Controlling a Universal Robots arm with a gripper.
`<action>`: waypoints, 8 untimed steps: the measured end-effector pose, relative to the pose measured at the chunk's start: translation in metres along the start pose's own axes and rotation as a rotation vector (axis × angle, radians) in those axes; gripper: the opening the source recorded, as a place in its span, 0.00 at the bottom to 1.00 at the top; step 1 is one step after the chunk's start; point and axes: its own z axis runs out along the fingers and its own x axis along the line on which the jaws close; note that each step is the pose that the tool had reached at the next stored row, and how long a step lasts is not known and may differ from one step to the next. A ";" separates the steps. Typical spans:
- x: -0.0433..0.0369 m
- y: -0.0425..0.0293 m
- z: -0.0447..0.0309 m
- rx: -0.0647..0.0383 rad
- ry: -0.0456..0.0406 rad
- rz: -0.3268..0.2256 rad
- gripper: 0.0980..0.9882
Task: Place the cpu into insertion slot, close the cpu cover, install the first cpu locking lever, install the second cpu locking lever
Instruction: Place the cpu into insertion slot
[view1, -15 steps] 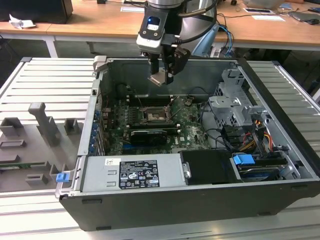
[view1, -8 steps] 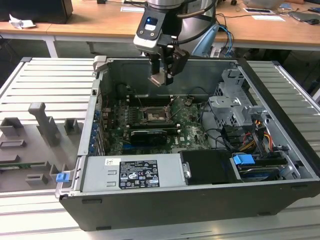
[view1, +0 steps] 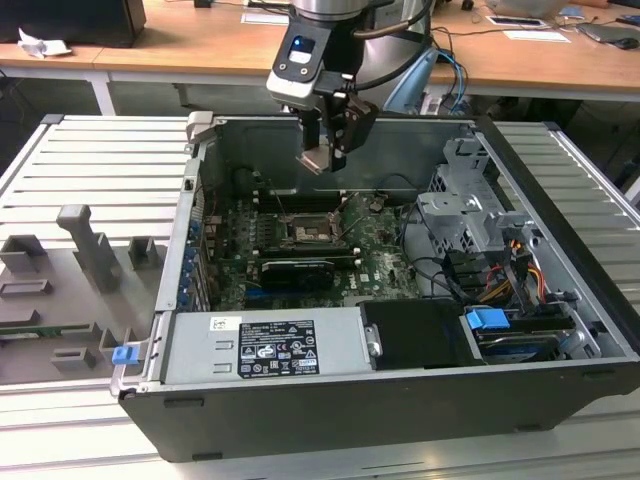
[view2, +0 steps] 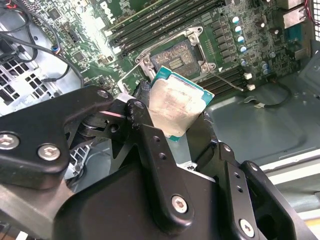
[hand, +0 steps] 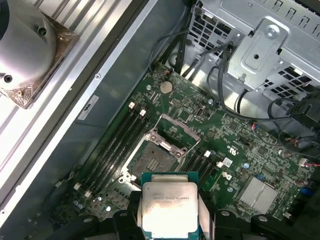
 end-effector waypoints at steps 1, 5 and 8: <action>0.0000 -0.0001 0.0007 0.000 -0.0001 0.000 0.49; 0.0000 -0.0001 0.0010 0.000 -0.0015 0.019 0.49; 0.0000 -0.0001 0.0011 -0.001 -0.0037 0.046 0.49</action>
